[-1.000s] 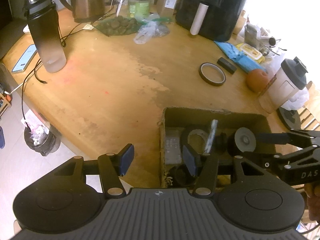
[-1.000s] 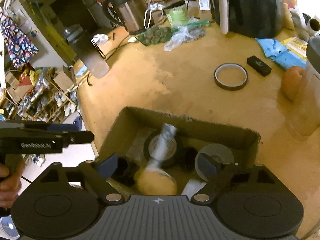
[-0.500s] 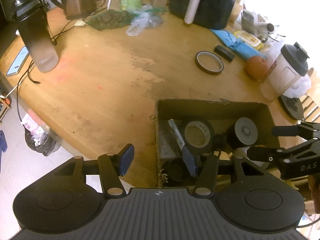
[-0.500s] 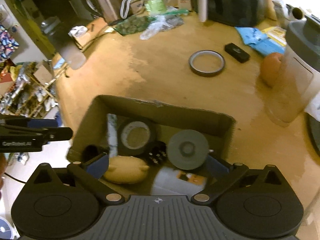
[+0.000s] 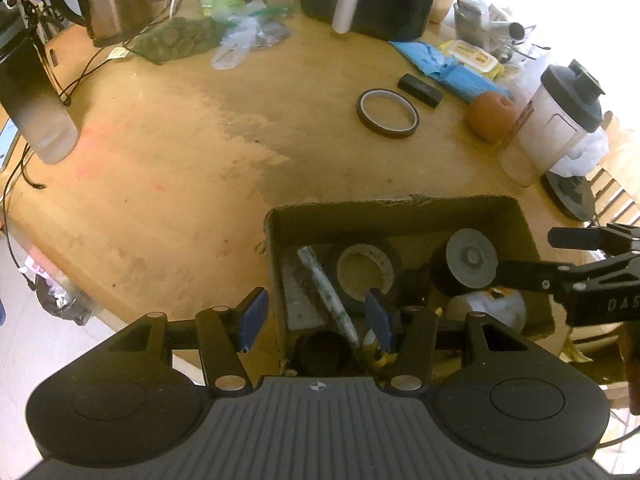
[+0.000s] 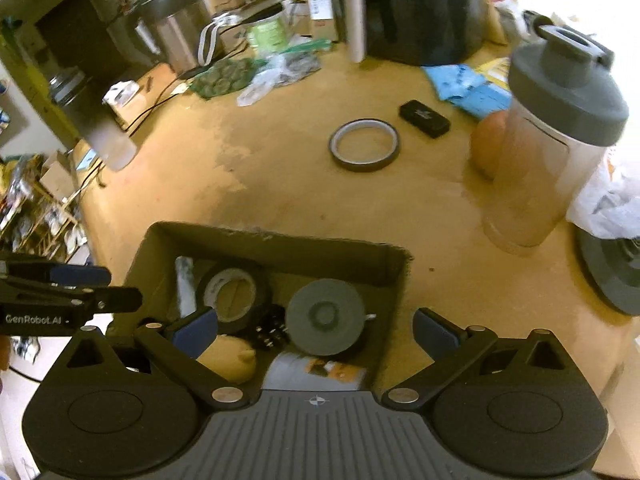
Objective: Organize rigid objects
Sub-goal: 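Lift both open grippers out of the box toward the tape ring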
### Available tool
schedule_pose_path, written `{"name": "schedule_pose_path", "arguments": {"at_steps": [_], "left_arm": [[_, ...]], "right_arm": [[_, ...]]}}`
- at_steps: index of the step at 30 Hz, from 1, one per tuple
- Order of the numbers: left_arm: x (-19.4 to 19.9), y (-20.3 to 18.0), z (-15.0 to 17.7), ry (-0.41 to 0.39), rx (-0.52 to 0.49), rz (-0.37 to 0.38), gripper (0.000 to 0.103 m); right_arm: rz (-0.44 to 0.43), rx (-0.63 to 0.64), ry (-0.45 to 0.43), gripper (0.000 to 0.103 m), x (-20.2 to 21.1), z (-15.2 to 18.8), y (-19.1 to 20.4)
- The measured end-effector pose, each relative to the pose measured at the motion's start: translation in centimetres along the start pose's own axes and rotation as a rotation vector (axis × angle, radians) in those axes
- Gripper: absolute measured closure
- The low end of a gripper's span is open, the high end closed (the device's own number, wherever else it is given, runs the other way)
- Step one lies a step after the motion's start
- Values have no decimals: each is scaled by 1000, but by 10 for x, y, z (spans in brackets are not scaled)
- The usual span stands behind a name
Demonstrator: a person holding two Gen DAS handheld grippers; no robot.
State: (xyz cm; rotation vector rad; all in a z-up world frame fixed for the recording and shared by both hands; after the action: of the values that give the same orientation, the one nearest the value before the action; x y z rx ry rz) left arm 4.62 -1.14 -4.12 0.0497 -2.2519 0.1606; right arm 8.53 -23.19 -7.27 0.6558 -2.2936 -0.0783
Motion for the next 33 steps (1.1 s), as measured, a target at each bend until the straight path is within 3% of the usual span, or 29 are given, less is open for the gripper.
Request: {"name": "schedule_pose_path", "arguments": {"at_steps": [8,23,33], "left_arm": [[-6,-1,-8,-6,-17,7,50],[-14,7,-28,-58,-15,38,50],[-24,9,-63,-115,-24,85,50]], "right_arm": [[44,-29,-22,0,-2,-5,-15],[52,-20,-75,0,-20,-30,-5],[63,-14,-88,0,-34,-61,1]]}}
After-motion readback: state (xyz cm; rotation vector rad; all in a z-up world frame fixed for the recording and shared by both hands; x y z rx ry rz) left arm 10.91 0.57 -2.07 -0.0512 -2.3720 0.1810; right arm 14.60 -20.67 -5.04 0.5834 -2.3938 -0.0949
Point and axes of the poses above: each gripper's, at about its wrist camera, not at the fingertips, and x roughly against the way its jaws point, y to its left, z to its underside, the point moved 4 cm from there along -x, roughly the way its jaws point, and after that the axes turned 14 degrees about -y, right-handed, at the moved point
